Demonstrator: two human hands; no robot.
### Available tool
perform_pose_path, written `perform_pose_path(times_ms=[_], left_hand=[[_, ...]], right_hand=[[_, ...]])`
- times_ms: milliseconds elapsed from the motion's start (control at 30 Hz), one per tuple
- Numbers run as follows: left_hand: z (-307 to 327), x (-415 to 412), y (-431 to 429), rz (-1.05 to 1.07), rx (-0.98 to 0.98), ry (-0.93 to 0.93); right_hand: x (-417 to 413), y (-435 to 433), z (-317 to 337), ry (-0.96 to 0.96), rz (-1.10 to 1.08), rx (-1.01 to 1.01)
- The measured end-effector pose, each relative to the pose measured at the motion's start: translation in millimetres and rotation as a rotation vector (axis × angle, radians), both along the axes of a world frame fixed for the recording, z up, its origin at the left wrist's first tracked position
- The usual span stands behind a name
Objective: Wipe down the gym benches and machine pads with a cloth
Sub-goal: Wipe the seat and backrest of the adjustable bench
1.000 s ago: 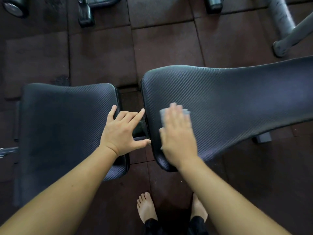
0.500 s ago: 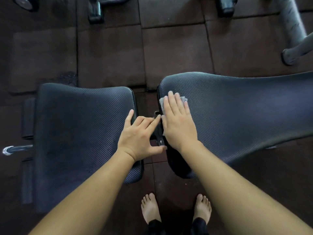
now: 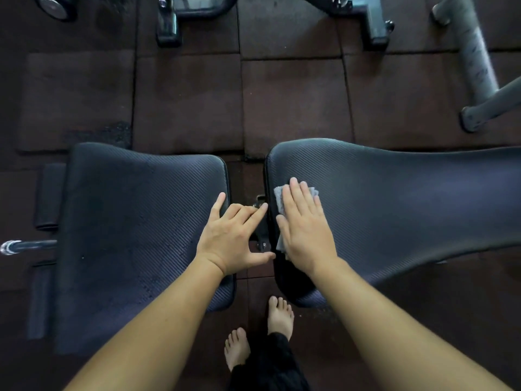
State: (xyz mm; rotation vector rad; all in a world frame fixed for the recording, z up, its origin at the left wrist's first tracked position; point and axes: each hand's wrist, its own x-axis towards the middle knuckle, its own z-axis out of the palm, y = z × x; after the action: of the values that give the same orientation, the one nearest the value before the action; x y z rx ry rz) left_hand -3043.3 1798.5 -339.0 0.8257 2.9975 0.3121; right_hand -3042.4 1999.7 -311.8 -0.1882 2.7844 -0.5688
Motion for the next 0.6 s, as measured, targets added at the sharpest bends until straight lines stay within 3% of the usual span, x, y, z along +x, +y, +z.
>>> perform_pose_path(times_ms=[100, 333, 600], left_hand=[[1, 0, 0, -0.002, 0.011, -0.011], [8, -1, 1, 0.047, 0.094, -0.090], [29, 8, 37, 0.310, 0.424, -0.313]], right_hand=[[-18, 15, 17, -0.025, 0.008, -0.063], [-60, 27, 45, -0.072, 0.214, 0.175], [-68, 17, 79, -0.165, 0.114, -0.114]])
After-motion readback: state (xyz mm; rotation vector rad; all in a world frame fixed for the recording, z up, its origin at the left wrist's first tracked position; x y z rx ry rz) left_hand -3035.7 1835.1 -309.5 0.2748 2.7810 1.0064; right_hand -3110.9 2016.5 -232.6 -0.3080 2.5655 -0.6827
